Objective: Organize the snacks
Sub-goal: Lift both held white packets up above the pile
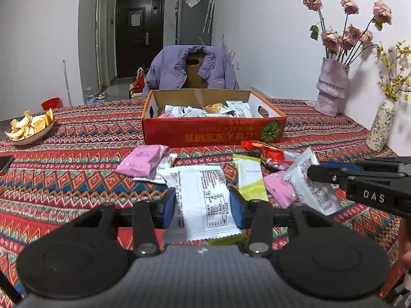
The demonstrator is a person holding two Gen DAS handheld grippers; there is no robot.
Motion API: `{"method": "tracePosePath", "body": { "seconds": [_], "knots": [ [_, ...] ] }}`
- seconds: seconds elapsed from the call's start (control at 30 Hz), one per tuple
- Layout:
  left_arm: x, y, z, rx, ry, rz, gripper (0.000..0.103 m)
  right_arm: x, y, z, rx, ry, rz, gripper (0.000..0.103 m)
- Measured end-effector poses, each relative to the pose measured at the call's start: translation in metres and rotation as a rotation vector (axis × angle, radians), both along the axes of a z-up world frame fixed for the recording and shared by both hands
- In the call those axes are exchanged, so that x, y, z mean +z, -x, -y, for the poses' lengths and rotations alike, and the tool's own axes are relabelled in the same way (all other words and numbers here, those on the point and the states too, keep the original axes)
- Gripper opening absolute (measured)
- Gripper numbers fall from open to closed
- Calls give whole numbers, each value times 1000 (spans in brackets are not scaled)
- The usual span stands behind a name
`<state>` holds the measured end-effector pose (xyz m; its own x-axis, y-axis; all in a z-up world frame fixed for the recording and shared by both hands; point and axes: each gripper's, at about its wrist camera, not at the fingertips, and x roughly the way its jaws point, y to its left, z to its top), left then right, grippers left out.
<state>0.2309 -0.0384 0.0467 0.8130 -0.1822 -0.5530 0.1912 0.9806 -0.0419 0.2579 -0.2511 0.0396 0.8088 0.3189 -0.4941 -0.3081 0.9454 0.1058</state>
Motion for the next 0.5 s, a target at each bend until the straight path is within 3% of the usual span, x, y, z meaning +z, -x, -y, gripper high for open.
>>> {"method": "tracePosePath", "body": {
  "seconds": [0.23,0.5],
  "knots": [
    [8,31,-3,-16,45,4,44,13,29,5,-9,30,22,11],
    [4,41,-6,-13,41,-34,44,12,39,17,-43,53,1,11]
  ]
}}
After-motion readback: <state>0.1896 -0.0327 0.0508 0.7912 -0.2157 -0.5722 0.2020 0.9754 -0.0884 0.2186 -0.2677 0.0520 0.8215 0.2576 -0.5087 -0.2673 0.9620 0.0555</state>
